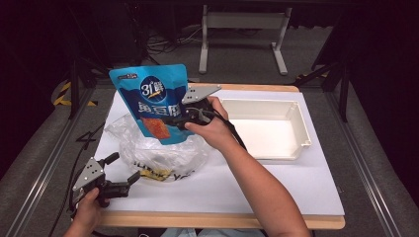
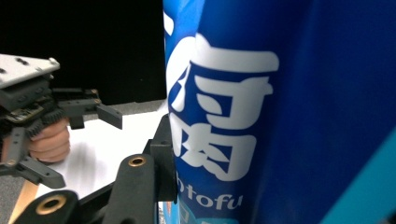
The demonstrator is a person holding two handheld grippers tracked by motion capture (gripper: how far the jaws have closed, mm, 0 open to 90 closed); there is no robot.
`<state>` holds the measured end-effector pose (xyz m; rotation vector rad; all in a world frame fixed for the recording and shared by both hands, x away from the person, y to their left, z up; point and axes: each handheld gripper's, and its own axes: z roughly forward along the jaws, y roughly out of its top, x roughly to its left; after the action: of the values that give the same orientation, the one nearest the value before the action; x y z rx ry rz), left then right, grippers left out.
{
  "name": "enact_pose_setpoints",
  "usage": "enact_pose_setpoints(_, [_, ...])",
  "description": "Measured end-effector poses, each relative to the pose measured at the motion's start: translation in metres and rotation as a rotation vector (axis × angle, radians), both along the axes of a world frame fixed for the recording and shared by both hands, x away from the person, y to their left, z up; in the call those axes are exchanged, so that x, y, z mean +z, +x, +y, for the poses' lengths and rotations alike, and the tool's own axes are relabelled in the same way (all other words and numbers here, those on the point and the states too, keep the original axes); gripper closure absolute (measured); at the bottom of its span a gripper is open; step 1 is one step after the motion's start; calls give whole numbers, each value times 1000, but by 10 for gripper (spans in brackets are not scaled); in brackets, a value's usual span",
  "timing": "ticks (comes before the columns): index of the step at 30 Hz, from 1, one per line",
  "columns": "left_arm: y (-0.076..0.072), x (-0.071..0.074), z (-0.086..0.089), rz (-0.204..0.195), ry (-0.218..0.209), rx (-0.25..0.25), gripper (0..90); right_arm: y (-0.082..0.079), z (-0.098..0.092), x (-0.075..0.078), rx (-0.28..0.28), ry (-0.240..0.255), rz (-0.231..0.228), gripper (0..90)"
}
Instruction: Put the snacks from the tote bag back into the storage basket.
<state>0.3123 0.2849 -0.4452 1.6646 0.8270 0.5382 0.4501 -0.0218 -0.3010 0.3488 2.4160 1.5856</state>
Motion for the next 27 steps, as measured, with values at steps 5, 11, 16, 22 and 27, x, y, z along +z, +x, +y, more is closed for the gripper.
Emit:
enact_pose_setpoints(5, [0, -1, 0, -6, -10, 4, 1, -5, -1, 12, -3, 10, -20, 571])
enact_pose_setpoints(11, [1, -1, 0, -1, -11, 2, 2, -9, -5, 21, 6, 32, -32, 571])
enact_pose_setpoints(16, [1, -1, 0, -4, -11, 4, 2, -13, -11, 29, 21, 41, -39, 570])
enact_pose_setpoints(22, [1, -1, 0, -2, -10, 5, 2, -16, -21, 34, 21, 37, -48, 570])
enact_pose_setpoints(27, [1, -2, 0, -2, -7, 4, 1, -17, -38, 38, 16, 42, -49, 570])
